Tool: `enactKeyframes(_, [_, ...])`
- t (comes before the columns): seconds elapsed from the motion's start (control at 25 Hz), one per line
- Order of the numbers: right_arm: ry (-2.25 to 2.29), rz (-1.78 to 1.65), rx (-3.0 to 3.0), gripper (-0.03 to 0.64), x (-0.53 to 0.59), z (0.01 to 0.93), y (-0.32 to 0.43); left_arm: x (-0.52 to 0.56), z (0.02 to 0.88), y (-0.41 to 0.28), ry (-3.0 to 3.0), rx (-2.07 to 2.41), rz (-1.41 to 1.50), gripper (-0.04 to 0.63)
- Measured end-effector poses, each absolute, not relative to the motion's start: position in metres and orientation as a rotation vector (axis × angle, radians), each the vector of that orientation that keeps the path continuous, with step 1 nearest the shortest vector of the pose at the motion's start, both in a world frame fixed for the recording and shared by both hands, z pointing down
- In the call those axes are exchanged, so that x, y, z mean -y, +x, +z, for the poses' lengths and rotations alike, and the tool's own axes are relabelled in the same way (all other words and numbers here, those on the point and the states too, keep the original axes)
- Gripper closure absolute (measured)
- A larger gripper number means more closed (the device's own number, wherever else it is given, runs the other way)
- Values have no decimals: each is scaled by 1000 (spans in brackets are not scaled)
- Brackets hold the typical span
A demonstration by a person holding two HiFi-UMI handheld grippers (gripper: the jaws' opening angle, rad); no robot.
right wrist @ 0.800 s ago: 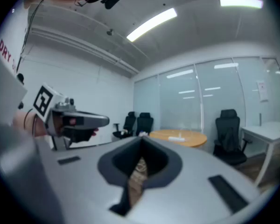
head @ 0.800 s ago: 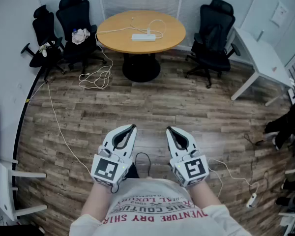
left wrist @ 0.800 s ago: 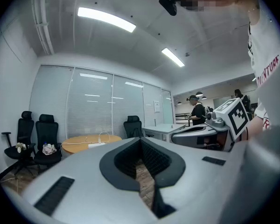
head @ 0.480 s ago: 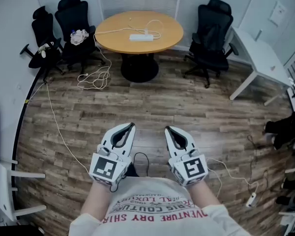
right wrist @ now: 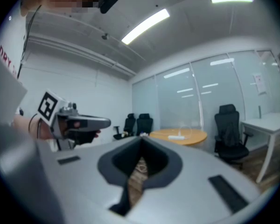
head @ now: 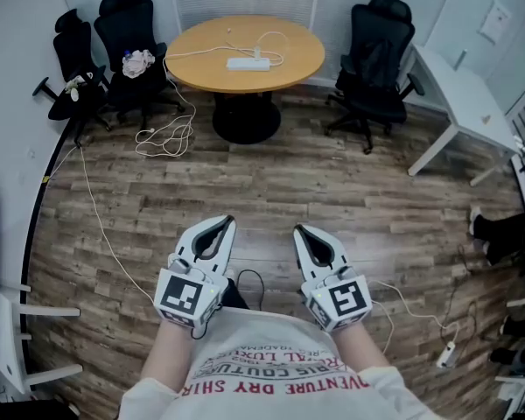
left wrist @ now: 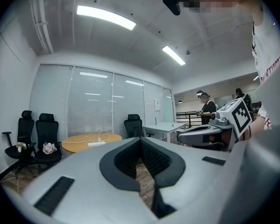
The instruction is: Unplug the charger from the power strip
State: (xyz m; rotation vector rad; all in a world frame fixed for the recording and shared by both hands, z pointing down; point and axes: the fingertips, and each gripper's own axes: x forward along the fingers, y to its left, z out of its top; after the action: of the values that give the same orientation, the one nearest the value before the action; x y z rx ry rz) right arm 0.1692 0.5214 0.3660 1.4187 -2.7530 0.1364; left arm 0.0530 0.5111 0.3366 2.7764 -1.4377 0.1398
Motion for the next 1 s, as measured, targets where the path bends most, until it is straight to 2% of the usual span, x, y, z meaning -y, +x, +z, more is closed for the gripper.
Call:
enactKeyframes(0.48, [1527,199,2607,588,-441,389,145,-423,354,32,2831,1297,160,563])
enactKeyframes(1.0, [1626,200,2527,588,-280,378,54,-260,336,-83,2838,1304,53,563])
